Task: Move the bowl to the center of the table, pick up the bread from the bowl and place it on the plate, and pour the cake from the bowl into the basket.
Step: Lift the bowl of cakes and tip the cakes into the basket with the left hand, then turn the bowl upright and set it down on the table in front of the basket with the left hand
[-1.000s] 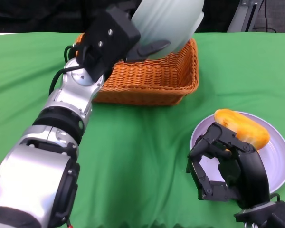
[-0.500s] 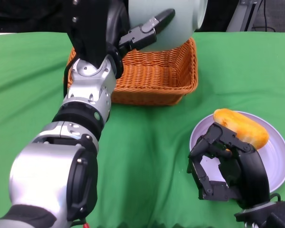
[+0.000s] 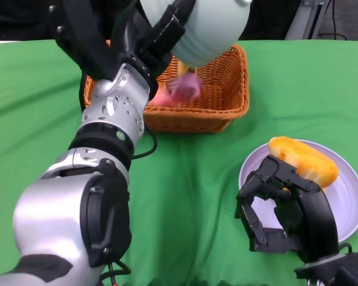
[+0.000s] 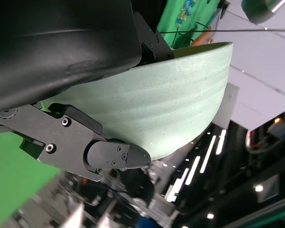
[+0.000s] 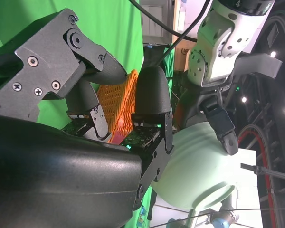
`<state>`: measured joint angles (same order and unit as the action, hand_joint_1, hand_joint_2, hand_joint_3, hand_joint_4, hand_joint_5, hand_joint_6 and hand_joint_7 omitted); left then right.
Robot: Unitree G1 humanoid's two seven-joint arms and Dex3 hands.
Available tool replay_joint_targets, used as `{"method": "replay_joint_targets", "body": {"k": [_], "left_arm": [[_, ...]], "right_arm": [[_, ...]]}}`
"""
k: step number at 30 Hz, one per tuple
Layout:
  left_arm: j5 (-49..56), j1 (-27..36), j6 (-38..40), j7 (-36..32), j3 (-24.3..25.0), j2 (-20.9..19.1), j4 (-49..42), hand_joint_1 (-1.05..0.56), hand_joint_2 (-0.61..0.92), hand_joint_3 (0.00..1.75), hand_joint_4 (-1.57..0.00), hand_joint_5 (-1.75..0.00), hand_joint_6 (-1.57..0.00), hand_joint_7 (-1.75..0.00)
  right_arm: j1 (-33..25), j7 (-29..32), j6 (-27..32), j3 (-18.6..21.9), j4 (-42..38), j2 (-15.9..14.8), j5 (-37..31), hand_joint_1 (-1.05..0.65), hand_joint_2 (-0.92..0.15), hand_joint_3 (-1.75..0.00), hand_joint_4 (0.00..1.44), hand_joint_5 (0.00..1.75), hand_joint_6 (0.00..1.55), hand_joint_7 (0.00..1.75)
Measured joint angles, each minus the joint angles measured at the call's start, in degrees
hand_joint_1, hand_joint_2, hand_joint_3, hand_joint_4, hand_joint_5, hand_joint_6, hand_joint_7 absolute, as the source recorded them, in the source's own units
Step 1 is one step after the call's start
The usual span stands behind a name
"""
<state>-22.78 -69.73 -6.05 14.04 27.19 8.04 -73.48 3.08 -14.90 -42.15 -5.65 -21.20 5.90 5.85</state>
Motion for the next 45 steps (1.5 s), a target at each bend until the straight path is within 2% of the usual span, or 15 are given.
{"method": "replay_joint_targets", "body": {"k": [3,8,18,24,28,35,36,39,42,45], "left_arm": [[-2.69,-0.60,2.30,-0.60,2.49,0.27,0.00,-0.08,0.75,0.81,-0.76,-1.75,-0.63,-1.68],[-8.77,-2.33,7.42,-4.12,7.53,0.55,0.00,-0.16,0.91,0.56,-0.74,-1.75,-0.58,-1.66],[-15.19,-3.06,12.16,-10.55,13.42,0.88,-0.07,-0.27,0.92,0.44,-0.75,-1.75,-0.54,-1.64],[-16.89,-3.30,13.38,-11.79,14.80,0.87,-0.08,-0.34,0.92,0.37,-0.71,-1.75,-0.49,-1.64],[-17.36,-3.47,13.80,-12.12,14.91,0.85,-0.08,-0.36,0.92,0.39,-0.67,-1.75,-0.46,-1.65],[-17.51,-3.49,13.78,-12.71,14.87,0.83,-0.07,-0.37,0.92,0.36,-0.71,-1.75,-0.44,-1.64],[-17.46,-3.49,13.67,-12.77,14.66,0.83,-0.07,-0.31,0.92,0.36,-0.73,-1.75,-0.48,-1.65],[-13.52,-3.48,10.91,-12.55,10.97,0.84,0.02,-0.21,0.92,0.41,-0.75,-1.75,-0.59,-1.64],[-9.43,-3.44,8.01,-9.86,7.03,0.83,0.22,-0.11,0.91,0.49,-0.75,-1.75,-0.63,-1.63],[-5.80,-3.41,4.41,-5.95,3.42,0.80,0.60,-0.10,0.86,0.58,-0.74,-1.75,-0.65,-1.62]], "right_arm": [[0.00,0.05,0.00,0.00,0.00,0.00,-0.11,-0.02,-0.36,-1.31,0.74,1.72,0.63,1.51],[0.00,0.42,-0.20,0.05,-0.06,0.01,-0.20,-0.04,-0.35,-1.31,0.74,1.72,0.63,1.51],[0.00,0.66,-0.35,0.03,-0.10,0.00,-0.35,-0.03,-0.35,-1.31,0.73,1.72,0.63,1.51],[0.00,0.88,-0.48,0.04,-0.10,0.00,-0.53,-0.02,-0.35,-1.32,0.74,1.71,0.63,1.51],[0.00,1.02,-0.53,0.03,-0.11,0.00,-0.54,-0.02,-0.34,-1.33,0.74,1.71,0.64,1.50],[0.00,0.94,-0.53,0.00,-0.11,0.00,-0.37,-0.03,-0.34,-1.32,0.74,1.72,0.63,1.50],[0.00,0.93,-0.53,-0.01,-0.11,0.00,-0.36,-0.02,-0.34,-1.32,0.74,1.72,0.63,1.51],[0.01,0.93,-0.53,0.00,-0.11,-0.01,-0.41,-0.02,-0.35,-1.32,0.74,1.71,0.63,1.51],[0.01,0.91,-0.54,0.00,-0.11,-0.01,-0.42,-0.02,-0.35,-1.31,0.74,1.69,0.63,1.50],[0.01,0.78,-0.54,0.00,-0.11,-0.01,-0.40,-0.02,-0.36,-1.31,0.74,1.69,0.64,1.49]]}}
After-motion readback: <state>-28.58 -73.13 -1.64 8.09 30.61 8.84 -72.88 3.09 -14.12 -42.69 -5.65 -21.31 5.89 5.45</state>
